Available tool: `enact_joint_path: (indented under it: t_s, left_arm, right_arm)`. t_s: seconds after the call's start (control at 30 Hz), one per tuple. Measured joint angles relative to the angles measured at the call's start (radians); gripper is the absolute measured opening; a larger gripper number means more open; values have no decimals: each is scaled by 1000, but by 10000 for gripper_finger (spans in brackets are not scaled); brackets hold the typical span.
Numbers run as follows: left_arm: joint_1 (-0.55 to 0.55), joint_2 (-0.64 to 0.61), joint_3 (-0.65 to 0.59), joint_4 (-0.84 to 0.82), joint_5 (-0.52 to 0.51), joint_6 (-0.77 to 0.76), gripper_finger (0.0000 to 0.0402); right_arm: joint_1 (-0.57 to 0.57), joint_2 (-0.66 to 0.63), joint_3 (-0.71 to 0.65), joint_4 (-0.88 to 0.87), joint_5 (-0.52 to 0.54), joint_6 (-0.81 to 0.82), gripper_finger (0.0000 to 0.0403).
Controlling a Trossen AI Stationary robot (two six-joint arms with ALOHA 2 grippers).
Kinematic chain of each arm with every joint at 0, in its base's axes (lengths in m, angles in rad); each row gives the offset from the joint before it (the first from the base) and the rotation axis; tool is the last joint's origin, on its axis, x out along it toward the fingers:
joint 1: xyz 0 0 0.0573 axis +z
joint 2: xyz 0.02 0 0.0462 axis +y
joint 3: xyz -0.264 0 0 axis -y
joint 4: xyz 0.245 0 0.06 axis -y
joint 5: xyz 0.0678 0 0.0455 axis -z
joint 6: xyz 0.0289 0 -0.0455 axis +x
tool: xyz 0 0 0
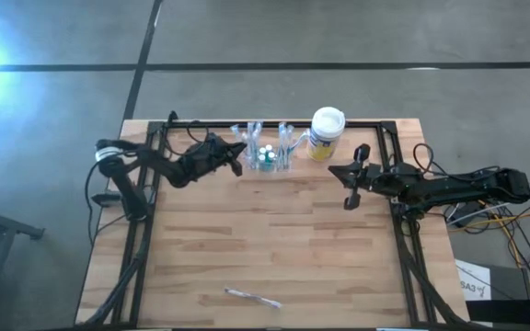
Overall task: Pick & Place toothbrushing station
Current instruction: Put the orange toothbrush into the transparent toothbrush holder
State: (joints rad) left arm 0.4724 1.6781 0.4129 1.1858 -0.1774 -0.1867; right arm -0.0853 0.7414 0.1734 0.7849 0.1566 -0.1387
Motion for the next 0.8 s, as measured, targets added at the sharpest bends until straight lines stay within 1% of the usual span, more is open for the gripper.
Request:
enact_joint_path:
  t_s: [0.23, 0.5, 0.63, 0.73, 0.8]
  left_arm:
    - [8, 69, 4, 62, -7, -26, 9]
    - [13, 54, 1, 42, 11, -32, 24]
    - [12, 22, -7, 6, 44, -37, 51]
    - [12, -16, -10, -64, 124, -47, 83]
    - [15, -51, -8, -107, 157, -63, 110]
  right_arm:
    - [0, 0, 0, 0, 0, 0, 8]
    - [0, 0, 0, 0, 0, 0, 8]
    - [0, 0, 0, -2, 0, 0, 8]
    - [-1, 0, 0, -4, -4, 0, 8]
    - [-1, 1, 0, -4, -8, -2, 8]
